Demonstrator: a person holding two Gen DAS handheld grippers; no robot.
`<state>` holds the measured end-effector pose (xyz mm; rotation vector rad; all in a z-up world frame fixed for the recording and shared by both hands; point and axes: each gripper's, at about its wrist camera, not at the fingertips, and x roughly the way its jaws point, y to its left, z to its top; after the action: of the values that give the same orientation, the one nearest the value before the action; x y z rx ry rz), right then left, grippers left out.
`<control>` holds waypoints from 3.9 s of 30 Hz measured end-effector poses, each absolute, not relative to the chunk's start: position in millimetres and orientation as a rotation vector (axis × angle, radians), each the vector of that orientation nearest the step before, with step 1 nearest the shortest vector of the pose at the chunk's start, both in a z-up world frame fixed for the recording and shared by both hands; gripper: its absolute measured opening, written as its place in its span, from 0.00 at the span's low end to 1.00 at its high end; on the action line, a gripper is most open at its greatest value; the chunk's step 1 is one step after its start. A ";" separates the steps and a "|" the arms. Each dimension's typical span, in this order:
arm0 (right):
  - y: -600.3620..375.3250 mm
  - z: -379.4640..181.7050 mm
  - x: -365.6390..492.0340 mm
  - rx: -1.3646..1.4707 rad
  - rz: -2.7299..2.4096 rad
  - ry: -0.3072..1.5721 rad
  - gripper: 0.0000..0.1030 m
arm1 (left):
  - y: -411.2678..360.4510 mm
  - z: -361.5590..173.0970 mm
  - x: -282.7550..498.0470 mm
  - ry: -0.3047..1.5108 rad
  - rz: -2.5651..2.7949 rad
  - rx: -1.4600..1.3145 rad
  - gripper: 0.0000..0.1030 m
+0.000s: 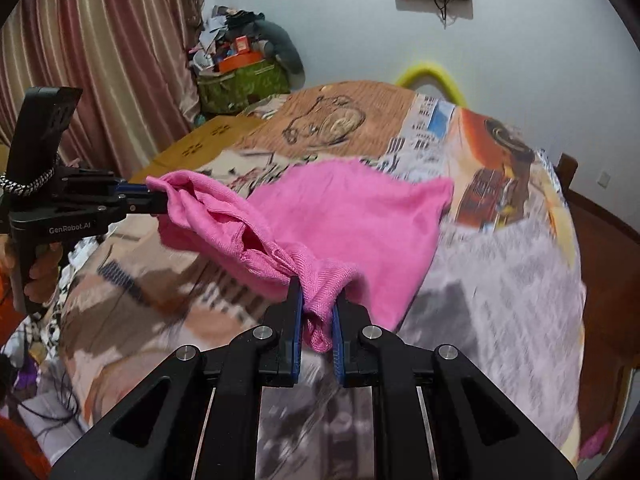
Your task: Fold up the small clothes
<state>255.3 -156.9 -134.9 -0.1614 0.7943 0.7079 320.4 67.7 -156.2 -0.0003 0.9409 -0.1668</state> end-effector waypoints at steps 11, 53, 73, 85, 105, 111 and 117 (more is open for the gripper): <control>-142.1 -136.7 332.0 -0.164 0.659 0.806 0.10 | 88.8 -170.3 416.6 0.947 -0.144 -0.038 0.13; -174.7 -197.9 334.0 -0.008 0.563 0.960 0.25 | 121.0 -245.3 421.0 1.095 -0.113 -0.142 0.07; -178.0 -176.3 329.9 -0.063 0.489 0.865 0.52 | 152.2 -239.5 431.1 1.060 0.009 -0.120 0.64; -168.0 -203.9 370.6 0.075 0.485 0.972 0.75 | 140.5 -275.1 468.0 1.167 -0.087 -0.301 0.86; -154.1 -216.0 382.5 0.163 0.568 1.005 0.11 | 124.9 -269.6 488.4 1.115 -0.180 -0.399 0.15; -155.2 -188.6 365.3 0.134 0.585 0.945 0.09 | 129.0 -241.7 464.2 1.053 -0.167 -0.383 0.13; -141.4 -145.5 340.8 0.100 0.606 0.872 0.09 | 139.5 -192.1 425.1 0.955 -0.160 -0.344 0.12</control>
<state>340.8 -141.4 -145.5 0.0999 0.8720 0.6055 425.1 139.5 -192.1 -0.3443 0.9550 -0.1602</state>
